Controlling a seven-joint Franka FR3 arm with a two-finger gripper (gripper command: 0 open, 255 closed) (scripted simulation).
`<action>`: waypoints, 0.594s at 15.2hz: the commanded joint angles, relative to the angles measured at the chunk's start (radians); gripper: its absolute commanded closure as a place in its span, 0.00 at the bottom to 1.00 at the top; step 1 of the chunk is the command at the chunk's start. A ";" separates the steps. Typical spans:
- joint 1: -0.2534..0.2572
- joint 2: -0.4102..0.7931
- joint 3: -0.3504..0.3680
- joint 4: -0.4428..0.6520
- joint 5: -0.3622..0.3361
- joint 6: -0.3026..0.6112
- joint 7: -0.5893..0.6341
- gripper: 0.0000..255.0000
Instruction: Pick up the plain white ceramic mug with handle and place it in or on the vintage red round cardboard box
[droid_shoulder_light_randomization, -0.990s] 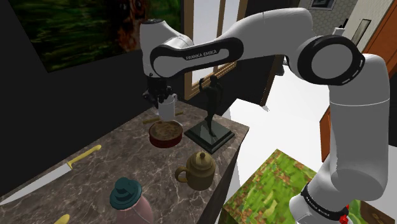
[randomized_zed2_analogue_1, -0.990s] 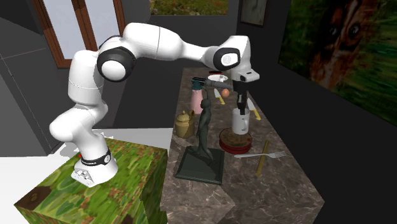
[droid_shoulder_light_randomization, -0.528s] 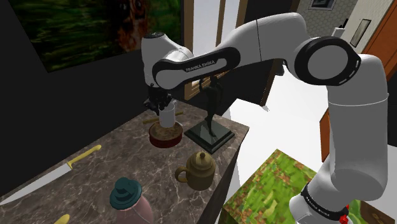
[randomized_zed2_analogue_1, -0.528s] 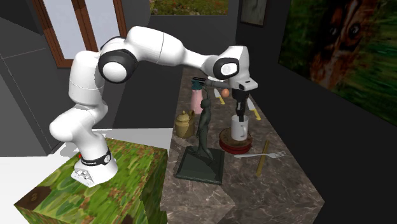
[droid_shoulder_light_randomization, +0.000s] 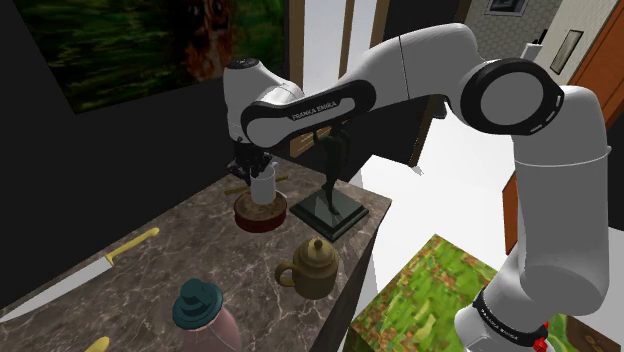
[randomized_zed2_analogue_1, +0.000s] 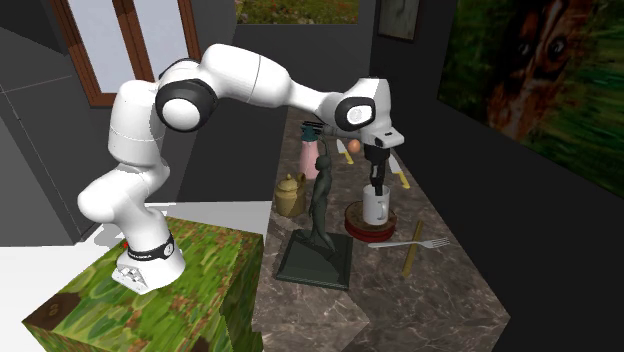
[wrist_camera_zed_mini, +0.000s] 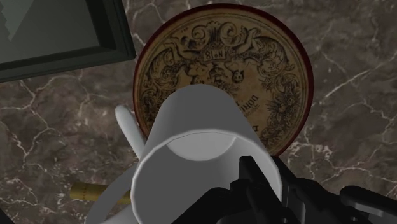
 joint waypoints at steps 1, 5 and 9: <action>0.000 0.000 0.000 0.000 0.000 0.000 0.000 1.00; 0.000 0.000 0.000 0.000 0.000 0.000 0.000 0.00; -0.001 -0.015 0.005 0.011 0.008 -0.024 -0.005 0.00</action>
